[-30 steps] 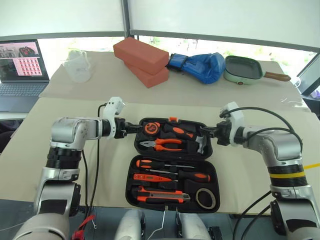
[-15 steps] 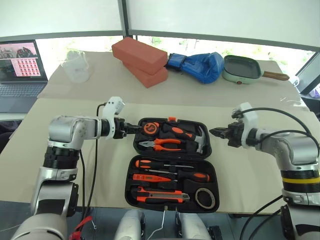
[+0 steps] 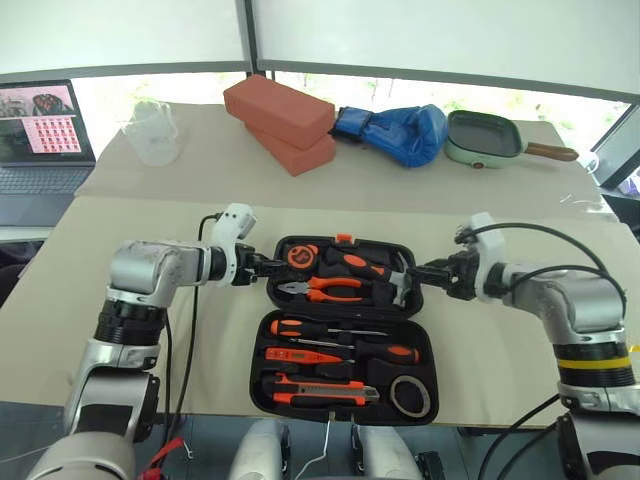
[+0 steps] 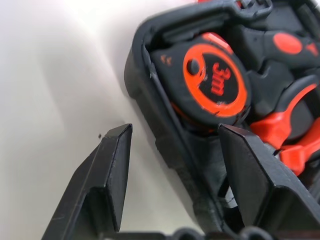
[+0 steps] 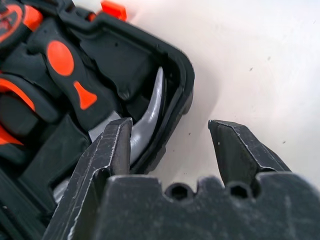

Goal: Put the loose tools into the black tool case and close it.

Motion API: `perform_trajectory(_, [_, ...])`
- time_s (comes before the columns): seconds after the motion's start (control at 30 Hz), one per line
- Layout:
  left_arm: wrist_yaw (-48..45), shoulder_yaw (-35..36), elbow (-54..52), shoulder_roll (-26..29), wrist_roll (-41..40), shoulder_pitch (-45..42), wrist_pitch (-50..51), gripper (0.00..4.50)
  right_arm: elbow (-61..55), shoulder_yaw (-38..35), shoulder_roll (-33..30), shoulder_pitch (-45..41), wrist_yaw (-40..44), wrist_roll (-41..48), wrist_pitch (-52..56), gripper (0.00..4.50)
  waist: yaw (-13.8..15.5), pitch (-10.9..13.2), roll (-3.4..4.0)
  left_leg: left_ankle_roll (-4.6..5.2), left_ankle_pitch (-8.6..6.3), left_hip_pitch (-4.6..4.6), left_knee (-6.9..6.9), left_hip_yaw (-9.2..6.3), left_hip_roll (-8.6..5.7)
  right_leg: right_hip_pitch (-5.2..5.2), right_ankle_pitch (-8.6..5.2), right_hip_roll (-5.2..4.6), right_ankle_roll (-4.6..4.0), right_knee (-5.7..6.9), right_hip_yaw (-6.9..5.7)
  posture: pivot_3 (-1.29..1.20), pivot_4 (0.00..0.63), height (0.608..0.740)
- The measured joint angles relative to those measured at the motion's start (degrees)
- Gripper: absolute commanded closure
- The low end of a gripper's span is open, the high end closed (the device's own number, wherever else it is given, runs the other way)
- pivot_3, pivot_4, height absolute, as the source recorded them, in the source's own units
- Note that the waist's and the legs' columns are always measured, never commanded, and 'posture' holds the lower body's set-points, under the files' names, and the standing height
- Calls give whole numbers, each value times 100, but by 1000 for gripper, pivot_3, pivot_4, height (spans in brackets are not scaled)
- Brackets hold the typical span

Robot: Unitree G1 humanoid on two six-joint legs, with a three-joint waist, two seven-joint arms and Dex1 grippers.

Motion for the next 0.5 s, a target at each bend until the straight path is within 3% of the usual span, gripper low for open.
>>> perform_trajectory(0.13, [70,91,-32,-48,14,0,-30,4023,47,12,1,-64,6,-83,-59,4354,25,-1,0,1,1,8,4,-1,0,11,0,0,0,0,0,0,150,738])
perform_trajectory(0.2, [102,129,-61,-51,12,0,-3,4494,46,14,8,-64,6,-83,-58,4500,18,-1,1,0,2,16,4,0,1,16,0,1,0,3,2,0,150,738])
perform_trajectory(0.5, [169,351,-188,-188,-6,117,-10,4494,24,-35,118,-124,-59,-84,-17,4500,-13,-1,0,-3,9,13,3,-1,3,8,5,2,-6,7,2,0,150,738])
